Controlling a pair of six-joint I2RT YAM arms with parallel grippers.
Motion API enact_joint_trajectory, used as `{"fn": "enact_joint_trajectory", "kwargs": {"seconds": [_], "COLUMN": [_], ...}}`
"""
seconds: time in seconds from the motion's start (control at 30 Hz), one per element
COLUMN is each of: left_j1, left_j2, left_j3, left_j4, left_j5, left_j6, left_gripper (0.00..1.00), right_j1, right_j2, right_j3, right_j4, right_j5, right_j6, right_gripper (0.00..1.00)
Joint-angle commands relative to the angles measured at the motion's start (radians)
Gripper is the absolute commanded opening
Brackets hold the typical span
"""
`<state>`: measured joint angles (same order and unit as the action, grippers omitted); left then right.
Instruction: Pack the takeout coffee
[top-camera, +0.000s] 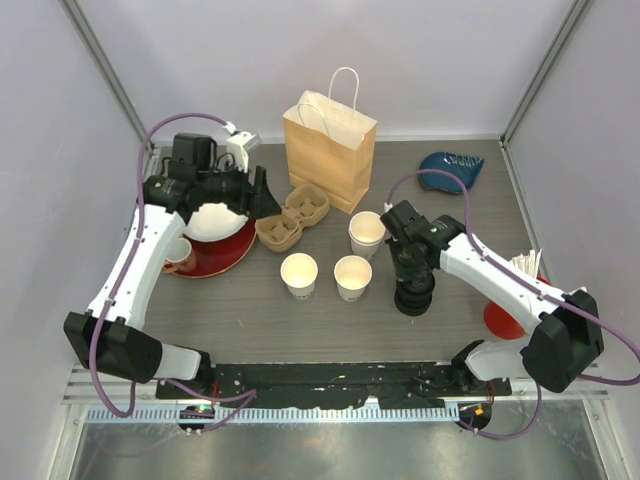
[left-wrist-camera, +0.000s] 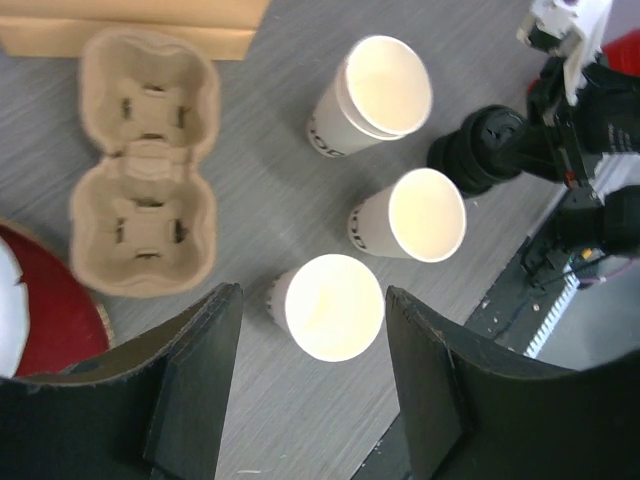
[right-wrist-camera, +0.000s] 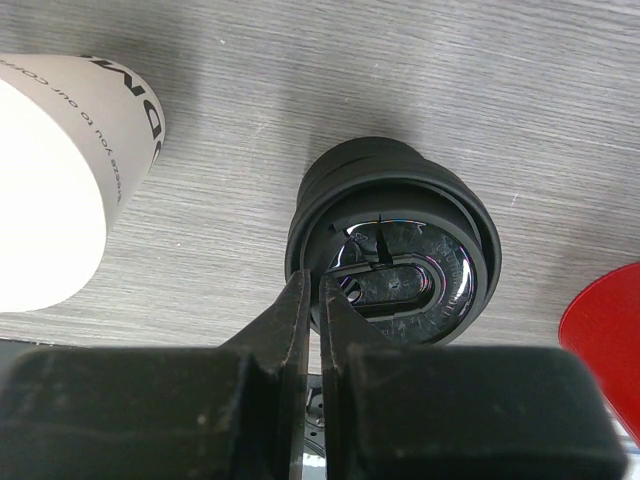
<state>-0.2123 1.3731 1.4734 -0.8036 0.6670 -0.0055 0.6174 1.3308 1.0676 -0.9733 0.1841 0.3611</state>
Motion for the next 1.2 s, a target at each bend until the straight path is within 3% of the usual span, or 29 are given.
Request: {"fn": "enact_joint_trajectory", "kwargs": {"seconds": [0.0, 0.1, 0.2, 0.33, 0.43, 0.57, 0.77, 0.93, 1.17], "left_j1": [-0.131, -0.272, -0.401, -0.565, -0.611, -0.618, -0.611, -0.53, -0.38], "left_j2": [0.015, 0.046, 0.102, 0.179, 0.221, 0.241, 0.21, 0.158, 0.078], "left_j3": [-0.005, -0.002, 0.002, 0.048, 0.045, 0.053, 0.093, 0.094, 0.084], "left_j4": [0.072, 0.139, 0.184, 0.173, 0.213, 0.256, 0.167, 0.138, 0.069], "left_j5": [0.014, 0.005, 0.01, -0.085, -0.15, -0.144, -0.11, -0.034, 0.069], "left_j6": [-0.096, -0.207, -0.278, -0.205, -0.148, -0.125, -0.088, -0.114, -0.123], "left_gripper": [0.61, 0.53, 0.53, 0.66, 0.72, 0.75, 0.73, 0.68, 0.67], "right_j1": [-0.036, -0.064, -0.099, -0.142, -0.166, -0.169, -0.169, -0.166, -0.153], "right_j2": [-0.081, -0.097, -0.114, -0.154, -0.183, -0.197, -0.243, -0.245, -0.197], "right_j3": [0.037, 0.025, 0.002, 0.005, 0.028, 0.071, 0.176, 0.265, 0.42], "right_j4": [-0.001, -0.002, 0.008, 0.007, -0.011, -0.044, -0.041, -0.039, 0.062], "right_j5": [0.032, 0.009, -0.024, -0.054, -0.037, -0.038, -0.117, -0.17, -0.362], "right_j6": [0.024, 0.035, 0.044, 0.062, 0.075, 0.068, -0.019, -0.109, -0.18], "right_gripper": [0.01, 0.01, 0.01, 0.01, 0.01, 0.01, 0.01, 0.01, 0.01]}}
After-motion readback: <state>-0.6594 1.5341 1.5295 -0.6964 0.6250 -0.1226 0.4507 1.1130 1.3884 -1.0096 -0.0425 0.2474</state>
